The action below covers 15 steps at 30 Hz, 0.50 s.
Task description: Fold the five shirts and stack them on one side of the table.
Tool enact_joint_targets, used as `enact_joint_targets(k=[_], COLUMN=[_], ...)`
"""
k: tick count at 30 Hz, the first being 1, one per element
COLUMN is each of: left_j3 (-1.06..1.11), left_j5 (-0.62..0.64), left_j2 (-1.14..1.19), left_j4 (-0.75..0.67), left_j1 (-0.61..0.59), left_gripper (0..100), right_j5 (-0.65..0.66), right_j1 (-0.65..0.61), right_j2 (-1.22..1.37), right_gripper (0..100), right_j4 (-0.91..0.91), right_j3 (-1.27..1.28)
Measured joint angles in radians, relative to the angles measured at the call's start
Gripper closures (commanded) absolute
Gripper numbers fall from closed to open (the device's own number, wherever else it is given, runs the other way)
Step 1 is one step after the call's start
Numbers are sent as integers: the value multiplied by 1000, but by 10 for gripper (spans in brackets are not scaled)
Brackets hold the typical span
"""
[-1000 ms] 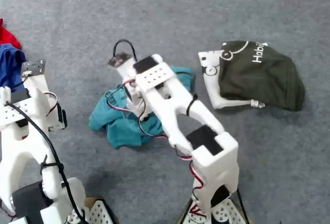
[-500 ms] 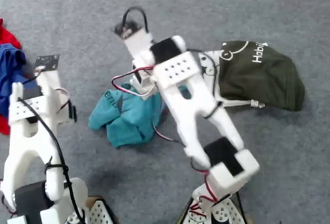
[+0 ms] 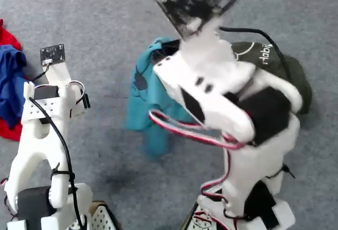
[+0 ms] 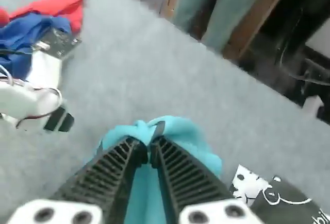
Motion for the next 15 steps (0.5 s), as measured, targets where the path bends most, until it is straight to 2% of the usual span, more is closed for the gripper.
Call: enact_joint_targets(k=[8, 15], left_j3=[0, 0], left_j5=[0, 0], left_j2=[0, 0], left_j4=[35, 133], left_j1=[3, 48], left_gripper=[873, 872], right_j5=[2, 92], right_j1=[69, 209], right_j2=[-2, 0], right_gripper=[985, 985], right_j4=[-12, -141], right_j3=[224, 525])
